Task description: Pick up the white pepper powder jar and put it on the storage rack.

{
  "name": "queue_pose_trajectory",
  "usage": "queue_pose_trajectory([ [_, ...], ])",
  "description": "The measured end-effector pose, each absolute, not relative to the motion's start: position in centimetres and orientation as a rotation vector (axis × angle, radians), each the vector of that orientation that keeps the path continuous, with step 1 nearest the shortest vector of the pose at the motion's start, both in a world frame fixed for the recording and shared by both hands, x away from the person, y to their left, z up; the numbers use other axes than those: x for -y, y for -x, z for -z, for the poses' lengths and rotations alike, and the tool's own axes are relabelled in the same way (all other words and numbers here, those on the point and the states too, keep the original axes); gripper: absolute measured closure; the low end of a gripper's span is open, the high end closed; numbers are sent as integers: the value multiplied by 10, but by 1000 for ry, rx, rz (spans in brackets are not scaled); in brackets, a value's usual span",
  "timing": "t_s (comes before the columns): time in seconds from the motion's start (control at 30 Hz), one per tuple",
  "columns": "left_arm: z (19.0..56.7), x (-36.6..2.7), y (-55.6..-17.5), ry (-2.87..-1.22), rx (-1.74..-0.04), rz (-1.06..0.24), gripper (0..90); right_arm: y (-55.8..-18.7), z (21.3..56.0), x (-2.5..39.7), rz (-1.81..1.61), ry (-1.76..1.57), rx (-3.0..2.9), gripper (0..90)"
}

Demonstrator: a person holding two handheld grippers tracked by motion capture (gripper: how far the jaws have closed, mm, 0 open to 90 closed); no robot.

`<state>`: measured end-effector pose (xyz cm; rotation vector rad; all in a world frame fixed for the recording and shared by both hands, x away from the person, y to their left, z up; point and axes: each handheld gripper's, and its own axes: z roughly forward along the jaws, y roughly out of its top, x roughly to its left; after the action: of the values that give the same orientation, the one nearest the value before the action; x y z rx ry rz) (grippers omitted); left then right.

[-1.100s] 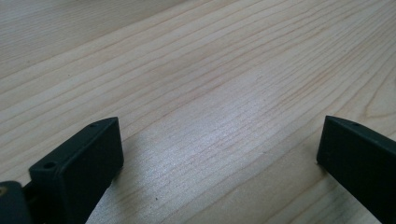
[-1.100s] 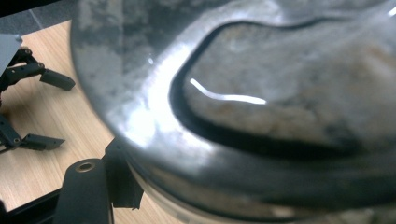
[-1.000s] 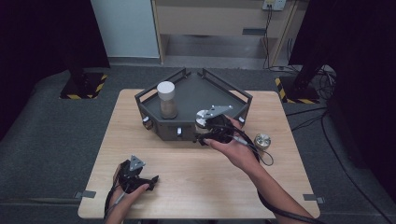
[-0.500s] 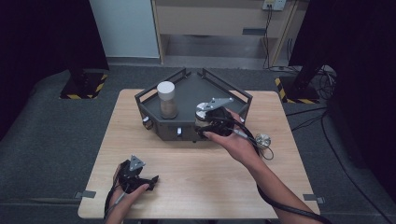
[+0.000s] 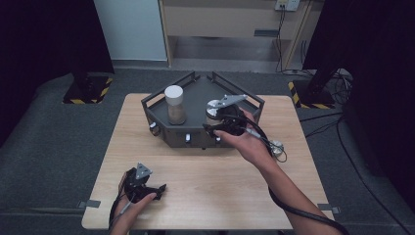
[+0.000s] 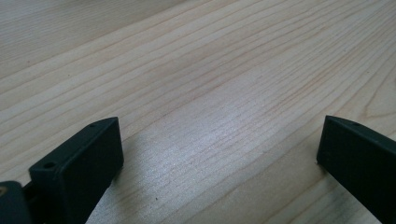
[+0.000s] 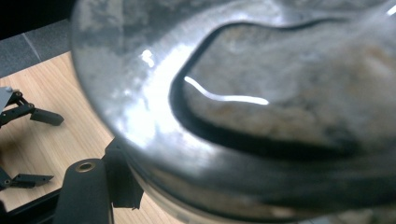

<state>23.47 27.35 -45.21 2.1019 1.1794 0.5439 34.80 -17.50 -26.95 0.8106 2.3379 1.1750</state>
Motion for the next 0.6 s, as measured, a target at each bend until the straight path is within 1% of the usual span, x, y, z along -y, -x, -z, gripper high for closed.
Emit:
queue_pose_trajectory([
  [0.6,452,-275,-236,-2106,-1169,-541,0,-369,264,171,-1166,-842,-2325,308],
])
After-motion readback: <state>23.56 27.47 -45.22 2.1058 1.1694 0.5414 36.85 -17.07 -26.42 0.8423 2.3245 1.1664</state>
